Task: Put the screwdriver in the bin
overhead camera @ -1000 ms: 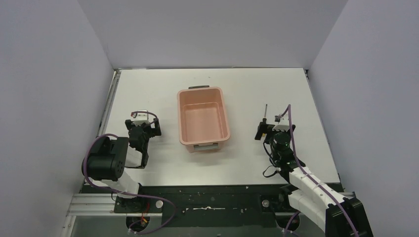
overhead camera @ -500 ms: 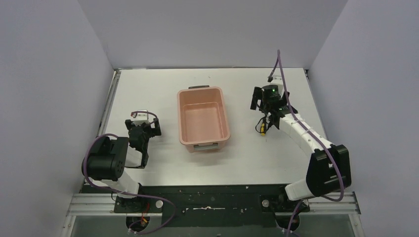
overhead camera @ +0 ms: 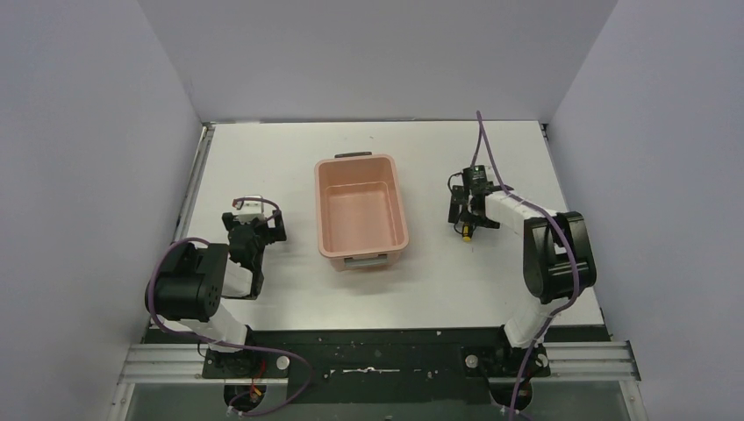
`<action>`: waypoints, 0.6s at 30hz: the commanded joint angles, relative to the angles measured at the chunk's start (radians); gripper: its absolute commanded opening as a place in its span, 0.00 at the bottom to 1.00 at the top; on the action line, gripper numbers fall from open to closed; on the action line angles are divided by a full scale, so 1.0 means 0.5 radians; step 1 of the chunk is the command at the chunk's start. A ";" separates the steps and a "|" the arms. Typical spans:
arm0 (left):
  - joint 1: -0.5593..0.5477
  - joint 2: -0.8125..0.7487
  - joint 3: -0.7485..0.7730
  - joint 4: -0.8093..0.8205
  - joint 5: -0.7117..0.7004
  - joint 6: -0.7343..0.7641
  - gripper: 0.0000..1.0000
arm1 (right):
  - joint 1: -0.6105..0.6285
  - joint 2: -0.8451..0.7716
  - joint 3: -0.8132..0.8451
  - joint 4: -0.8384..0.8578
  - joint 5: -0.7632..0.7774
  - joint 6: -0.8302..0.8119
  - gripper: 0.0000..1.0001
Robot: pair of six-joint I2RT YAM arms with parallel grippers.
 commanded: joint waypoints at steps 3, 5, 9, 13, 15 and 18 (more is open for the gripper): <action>0.003 -0.018 0.034 0.080 -0.002 -0.011 0.97 | -0.050 0.124 -0.021 0.104 -0.093 0.035 0.56; 0.003 -0.017 0.034 0.079 -0.001 -0.010 0.97 | -0.054 0.147 -0.021 0.086 -0.082 0.055 0.23; 0.006 -0.015 0.034 0.079 -0.002 -0.009 0.97 | -0.054 0.093 0.028 -0.004 -0.074 0.045 0.00; 0.003 -0.016 0.034 0.079 -0.001 -0.010 0.97 | -0.041 -0.119 0.151 -0.150 -0.035 -0.008 0.00; 0.003 -0.017 0.034 0.080 -0.003 -0.009 0.97 | -0.035 -0.222 0.227 -0.253 -0.010 -0.030 0.00; 0.003 -0.016 0.035 0.078 -0.002 -0.011 0.97 | 0.000 -0.343 0.377 -0.418 0.068 -0.062 0.00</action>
